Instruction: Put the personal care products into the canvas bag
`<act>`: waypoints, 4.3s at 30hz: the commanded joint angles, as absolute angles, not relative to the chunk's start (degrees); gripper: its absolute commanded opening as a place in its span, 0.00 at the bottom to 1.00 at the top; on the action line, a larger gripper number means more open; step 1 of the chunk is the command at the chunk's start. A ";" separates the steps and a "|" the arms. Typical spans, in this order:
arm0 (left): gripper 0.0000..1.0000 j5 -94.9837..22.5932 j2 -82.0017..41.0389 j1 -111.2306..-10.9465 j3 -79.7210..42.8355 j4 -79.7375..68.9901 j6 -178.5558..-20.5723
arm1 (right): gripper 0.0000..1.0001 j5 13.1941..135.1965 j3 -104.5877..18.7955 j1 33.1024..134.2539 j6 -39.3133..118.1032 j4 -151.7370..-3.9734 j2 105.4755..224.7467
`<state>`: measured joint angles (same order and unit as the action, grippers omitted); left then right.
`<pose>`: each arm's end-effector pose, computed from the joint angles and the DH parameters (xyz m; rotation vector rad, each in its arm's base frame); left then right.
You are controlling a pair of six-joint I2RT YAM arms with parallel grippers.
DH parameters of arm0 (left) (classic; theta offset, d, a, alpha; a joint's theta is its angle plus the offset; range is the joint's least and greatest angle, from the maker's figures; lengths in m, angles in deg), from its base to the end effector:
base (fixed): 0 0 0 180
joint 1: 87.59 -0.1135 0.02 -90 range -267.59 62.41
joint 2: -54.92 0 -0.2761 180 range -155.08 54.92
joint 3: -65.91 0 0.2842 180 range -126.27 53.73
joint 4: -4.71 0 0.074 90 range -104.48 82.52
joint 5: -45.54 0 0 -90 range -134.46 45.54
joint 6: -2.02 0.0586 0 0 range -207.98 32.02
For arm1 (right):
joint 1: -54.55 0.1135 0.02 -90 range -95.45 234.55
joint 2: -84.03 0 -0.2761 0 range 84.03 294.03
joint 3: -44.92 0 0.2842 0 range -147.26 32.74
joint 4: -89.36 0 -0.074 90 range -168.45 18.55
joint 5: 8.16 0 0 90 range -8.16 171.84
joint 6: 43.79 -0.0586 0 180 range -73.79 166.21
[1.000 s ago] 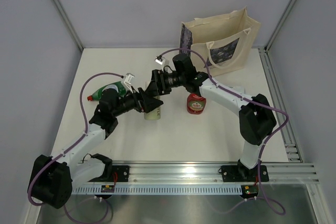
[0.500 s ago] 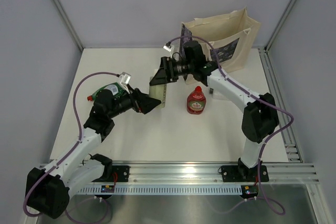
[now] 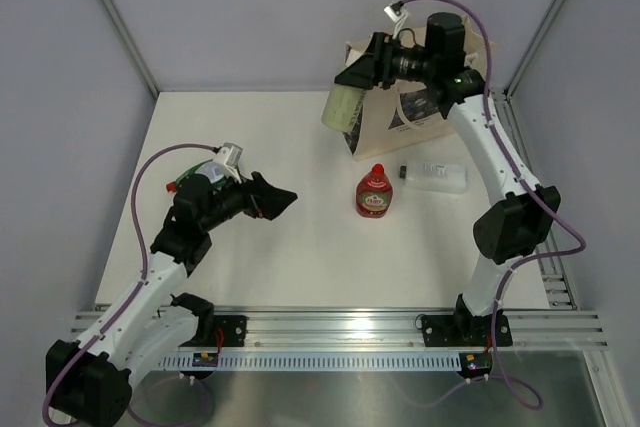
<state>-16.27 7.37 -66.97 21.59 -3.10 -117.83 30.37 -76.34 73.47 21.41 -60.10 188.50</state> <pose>0.2155 -0.1107 0.2772 0.2298 1.8528 -1.0573 0.4282 0.1952 0.4367 -0.5883 1.8345 1.3327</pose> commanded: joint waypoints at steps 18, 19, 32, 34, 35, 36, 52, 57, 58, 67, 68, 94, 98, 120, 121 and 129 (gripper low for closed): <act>0.99 -23.72 6.51 -67.55 16.29 -6.94 -119.89 | 0.00 54.76 -107.27 57.36 30.64 -63.07 203.11; 0.99 -24.06 6.15 -67.11 15.33 -7.39 -118.24 | 0.00 54.85 -107.18 57.54 32.22 -62.90 203.64; 0.99 -22.13 2.89 -62.71 13.21 -7.83 -113.74 | 0.13 42.47 -99.45 61.23 57.26 -51.84 204.26; 0.99 -21.78 2.54 -62.71 13.21 -7.83 -113.65 | 0.16 40.89 -99.71 61.76 60.97 -48.76 204.88; 0.99 -21.87 2.02 -62.71 13.21 -7.83 -113.56 | 0.18 40.36 -99.80 61.93 62.02 -47.87 205.31; 0.99 -21.78 1.84 -62.71 13.03 -7.92 -113.21 | 0.20 39.74 -99.89 61.93 63.33 -47.26 205.49; 0.99 -22.57 2.10 -62.71 15.67 -5.46 -113.83 | 0.76 41.84 -100.06 62.81 66.69 -44.96 207.52; 0.99 -23.01 2.02 -62.71 15.67 -5.72 -113.47 | 0.83 42.20 -100.33 62.81 66.60 -45.40 207.52; 0.99 -23.10 2.10 -62.80 15.67 -5.81 -113.47 | 0.84 42.20 -100.42 62.81 66.60 -45.49 207.43; 0.99 -23.36 1.93 -62.80 15.76 -5.81 -113.21 | 0.90 42.11 -100.94 62.81 66.60 -45.67 206.99; 0.99 -23.45 1.93 -62.80 15.76 -5.89 -113.21 | 0.90 42.11 -100.94 62.81 66.43 -45.75 206.99; 0.99 -25.82 3.68 -63.59 14.70 -10.29 -112.59 | 0.53 57.95 -117.65 65.36 58.34 -49.36 215.88; 0.99 -27.66 4.91 -66.48 15.23 -11.87 -114.34 | 0.61 37.79 -114.40 63.26 61.14 -48.49 208.68; 0.99 -37.25 14.84 -71.86 16.37 -20.13 -113.21 | 1.00 21.19 -44.89 60.00 137.81 -3.10 160.94; 0.99 -37.25 15.28 -71.86 16.63 -20.13 -113.12 | 1.00 22.67 -42.52 60.00 131.79 -6.43 160.06; 0.99 -36.99 19.50 -71.94 20.32 -19.52 -114.97 | 0.99 28.66 -27.74 60.09 109.25 -39.31 160.31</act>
<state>-35.94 18.35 -71.67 19.27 -21.59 -114.66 26.40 -29.74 60.22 118.30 -23.34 159.91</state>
